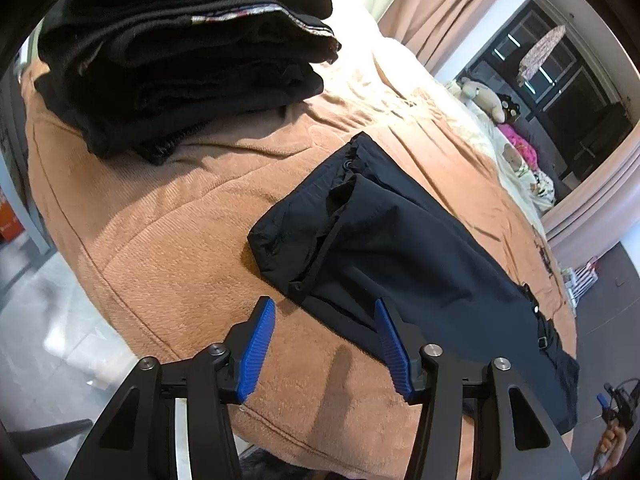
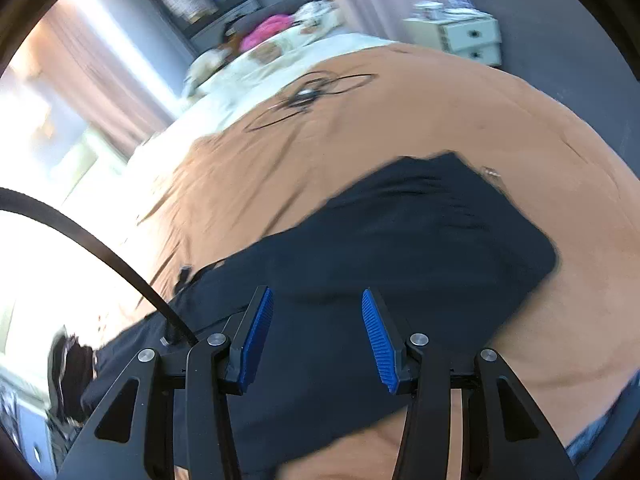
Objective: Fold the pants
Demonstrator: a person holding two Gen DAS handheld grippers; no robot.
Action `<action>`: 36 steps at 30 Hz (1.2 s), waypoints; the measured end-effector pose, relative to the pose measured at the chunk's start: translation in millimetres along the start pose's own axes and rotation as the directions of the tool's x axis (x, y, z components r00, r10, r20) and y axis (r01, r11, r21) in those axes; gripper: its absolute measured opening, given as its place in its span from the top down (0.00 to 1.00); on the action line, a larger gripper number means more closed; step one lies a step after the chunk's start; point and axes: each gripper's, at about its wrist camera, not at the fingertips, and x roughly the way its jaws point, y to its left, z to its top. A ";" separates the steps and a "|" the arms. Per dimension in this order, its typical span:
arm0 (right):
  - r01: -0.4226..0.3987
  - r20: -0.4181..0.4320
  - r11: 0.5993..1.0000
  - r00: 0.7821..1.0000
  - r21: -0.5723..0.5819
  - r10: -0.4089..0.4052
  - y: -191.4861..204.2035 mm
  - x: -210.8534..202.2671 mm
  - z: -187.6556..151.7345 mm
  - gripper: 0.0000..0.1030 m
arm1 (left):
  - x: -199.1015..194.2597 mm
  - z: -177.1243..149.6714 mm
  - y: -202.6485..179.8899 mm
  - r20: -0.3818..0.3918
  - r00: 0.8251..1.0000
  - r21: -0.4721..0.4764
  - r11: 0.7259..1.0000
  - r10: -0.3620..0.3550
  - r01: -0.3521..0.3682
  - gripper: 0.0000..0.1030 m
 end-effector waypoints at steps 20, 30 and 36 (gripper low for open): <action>-0.278 -0.279 0.865 0.945 -0.417 0.169 230.6 141.5 -7.6 0.56 | 1.2 27.4 28.3 0.034 0.994 -0.117 0.988 -0.100 0.103 0.94; -0.408 -0.416 0.699 0.893 -0.588 0.172 341.0 236.5 -32.6 0.56 | 9.1 30.4 23.9 0.000 1.000 -0.094 0.996 -0.007 0.007 0.94; -0.472 -0.474 0.582 0.866 -0.663 0.162 388.2 300.1 -52.3 0.45 | 5.8 25.6 18.3 0.027 0.999 -0.071 0.997 0.041 -0.039 0.93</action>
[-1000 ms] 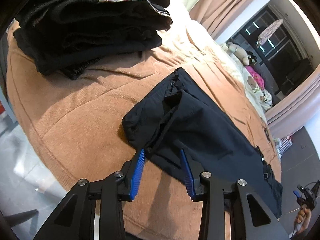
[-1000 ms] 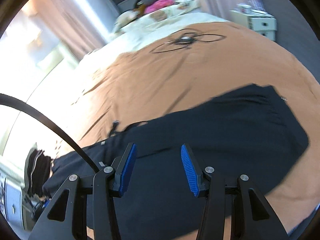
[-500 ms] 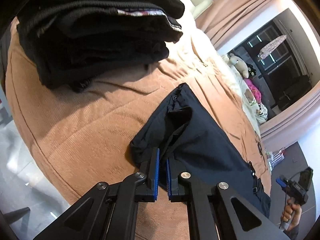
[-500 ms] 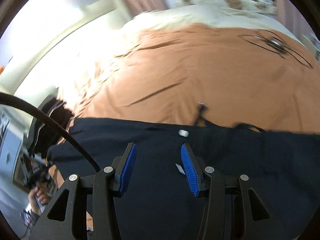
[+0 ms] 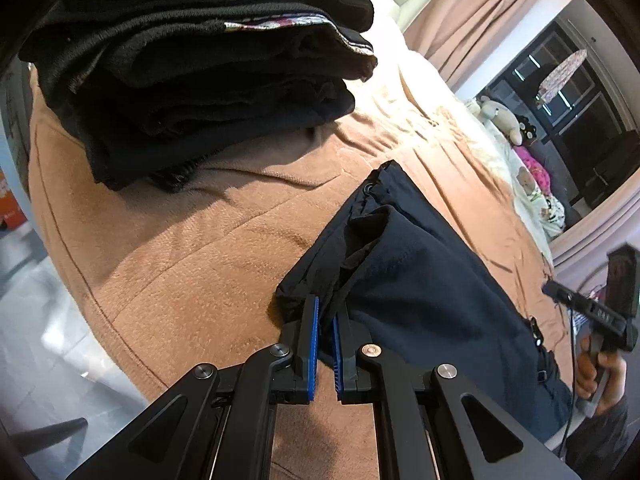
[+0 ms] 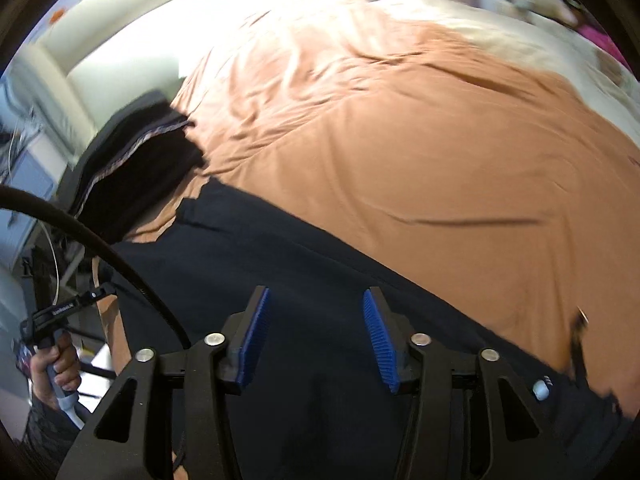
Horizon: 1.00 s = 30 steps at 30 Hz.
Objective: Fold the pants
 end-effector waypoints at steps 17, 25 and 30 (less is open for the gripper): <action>-0.107 -0.134 0.925 0.989 -0.364 0.062 55.1 129.0 52.1 0.47 | -0.1 -2.9 0.8 0.023 1.000 -0.049 0.999 0.002 -0.001 0.93; -0.112 -0.207 0.901 0.978 -0.419 0.025 63.7 167.1 58.1 0.56 | 0.5 -4.8 1.0 0.026 1.000 -0.067 0.998 0.006 -0.004 0.93; -0.120 -0.213 0.902 0.977 -0.414 0.033 64.9 172.4 56.7 1.00 | 1.9 -4.6 3.2 0.018 1.000 -0.076 0.997 0.008 -0.007 0.94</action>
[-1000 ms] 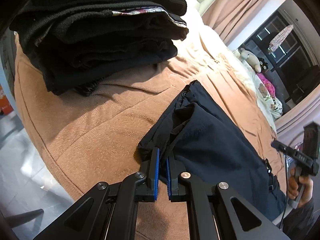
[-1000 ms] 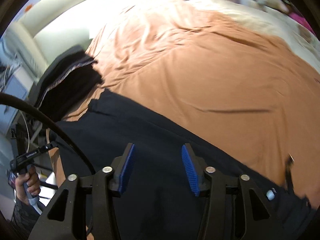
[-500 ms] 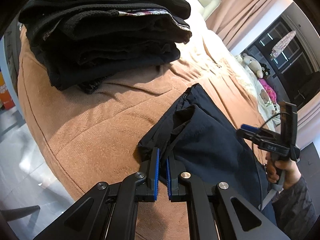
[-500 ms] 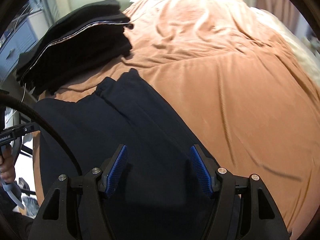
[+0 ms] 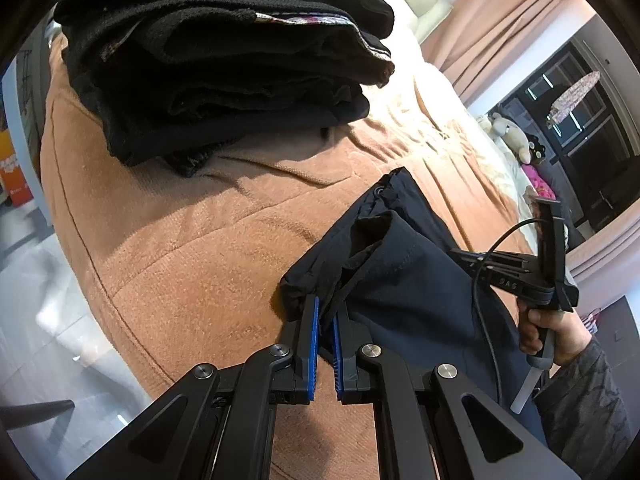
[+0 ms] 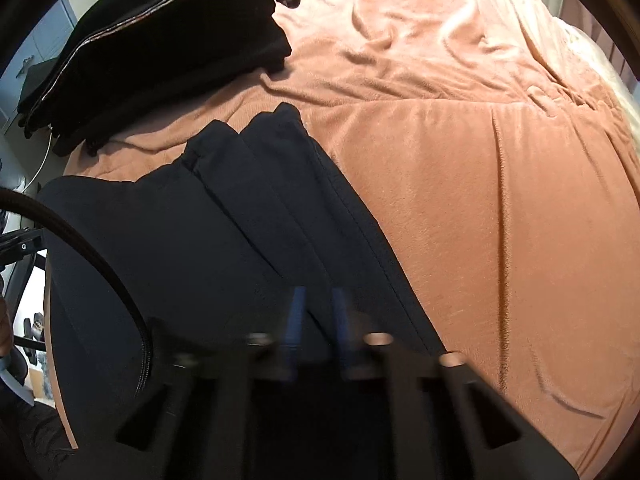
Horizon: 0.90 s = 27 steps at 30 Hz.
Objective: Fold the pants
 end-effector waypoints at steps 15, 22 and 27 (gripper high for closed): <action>0.170 0.107 0.980 0.978 0.101 -0.180 2.5 -13.8 6.7 1.00 | -0.2 7.9 0.2 -0.010 0.999 -0.028 0.999 0.038 -0.039 0.93; 0.128 0.106 0.987 0.985 0.093 -0.137 14.0 -10.9 17.5 0.63 | -5.2 4.1 1.3 0.003 0.997 -0.020 0.997 0.072 -0.072 0.73; 0.140 0.133 0.989 0.981 0.042 -0.145 35.9 -7.7 32.6 0.35 | -6.4 5.4 5.3 0.014 0.997 -0.036 0.996 0.078 -0.077 0.68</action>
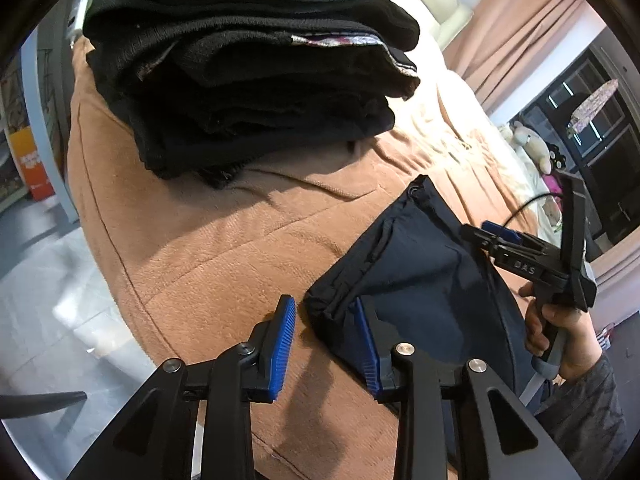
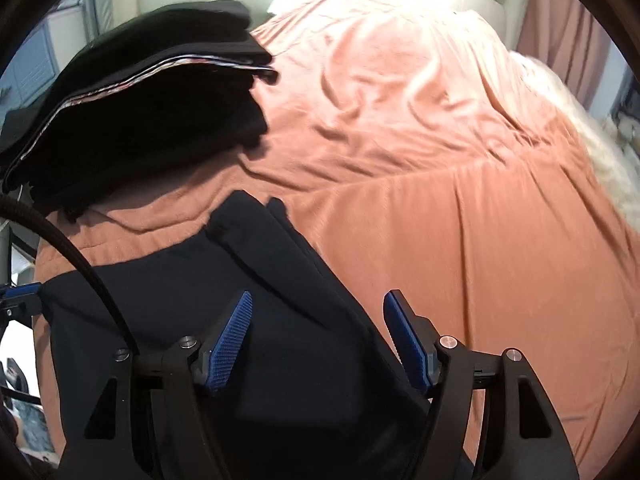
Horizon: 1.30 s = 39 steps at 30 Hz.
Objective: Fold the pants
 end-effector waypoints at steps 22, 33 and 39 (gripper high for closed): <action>0.077 0.059 0.956 0.993 0.284 -0.098 -23.5 19.2 20.9 0.35 | 0.8 -0.9 -3.6 0.008 0.995 0.009 0.995 0.097 -0.097 0.68; 0.072 0.047 0.935 0.994 0.346 -0.094 -64.3 -90.1 -49.9 0.35 | -11.2 -7.7 -18.0 0.005 1.000 0.020 1.000 0.005 -0.005 0.68; 0.167 -0.025 0.900 0.985 0.404 -0.172 -91.2 -149.2 -117.9 0.35 | -11.5 -17.5 -25.6 -0.020 0.999 0.010 1.000 -0.029 0.029 0.68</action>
